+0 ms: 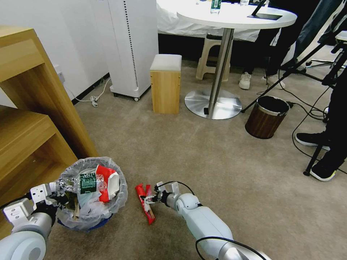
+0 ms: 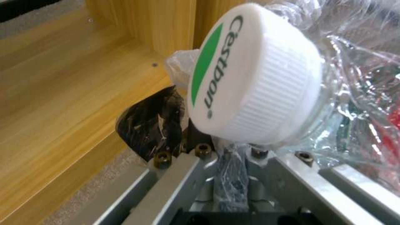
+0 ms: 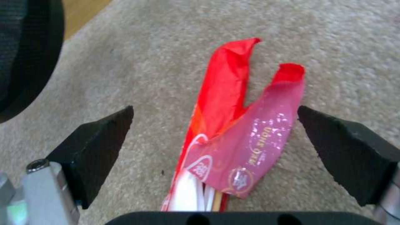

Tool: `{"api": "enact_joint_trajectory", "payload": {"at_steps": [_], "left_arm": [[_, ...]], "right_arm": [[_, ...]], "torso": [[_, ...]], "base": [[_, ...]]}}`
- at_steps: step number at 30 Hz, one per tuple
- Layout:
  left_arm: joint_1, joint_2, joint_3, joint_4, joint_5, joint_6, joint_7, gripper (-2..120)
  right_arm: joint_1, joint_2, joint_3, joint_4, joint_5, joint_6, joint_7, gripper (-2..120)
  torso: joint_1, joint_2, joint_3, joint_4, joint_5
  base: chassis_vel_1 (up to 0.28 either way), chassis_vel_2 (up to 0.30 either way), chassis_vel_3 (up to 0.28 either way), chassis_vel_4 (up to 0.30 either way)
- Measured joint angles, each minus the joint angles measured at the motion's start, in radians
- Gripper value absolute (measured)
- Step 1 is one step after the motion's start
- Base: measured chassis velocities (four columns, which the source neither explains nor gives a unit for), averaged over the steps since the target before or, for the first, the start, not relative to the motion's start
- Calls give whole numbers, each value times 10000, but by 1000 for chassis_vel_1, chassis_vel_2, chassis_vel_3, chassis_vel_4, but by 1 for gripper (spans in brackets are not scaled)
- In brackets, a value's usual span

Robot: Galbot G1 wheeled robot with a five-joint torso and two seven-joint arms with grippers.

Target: Pick up the trash bin and place the garbage on the floor into it.

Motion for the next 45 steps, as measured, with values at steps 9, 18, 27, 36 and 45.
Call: {"api": "enact_joint_trajectory", "payload": {"at_steps": [9, 18, 27, 36, 45], "left_arm": [[76, -31, -35, -162, 45, -2, 2, 1], [35, -89, 99, -102, 161, -6, -1, 1], [23, -102, 104, 6, 178, -29, 0, 1], [-9, -89, 150, 109, 195, -101, 27, 1], [-52, 44, 68, 197, 117, -142, 61, 1]], "right_arm": [[-45, -2, -160, -375, -576, -153, 103, 89], [181, -2, -26, -888, -762, 252, 123, 54], [391, -3, 48, -955, -515, 333, 186, 25], [398, -3, 95, -724, -425, 386, 176, 0], [-262, -16, -392, 1725, 710, 205, 24, 0]], "torso": [[0, 0, 0, 0, 1], [0, 0, 0, -1, 1], [0, 0, 0, 0, 1], [0, 0, 0, 0, 0], [1, 0, -1, 1, 1]], "base": [[0, 0, 0, 0], [0, 0, 0, 0], [0, 0, 0, 0], [0, 0, 0, 0], [0, 0, 0, 0]]}}
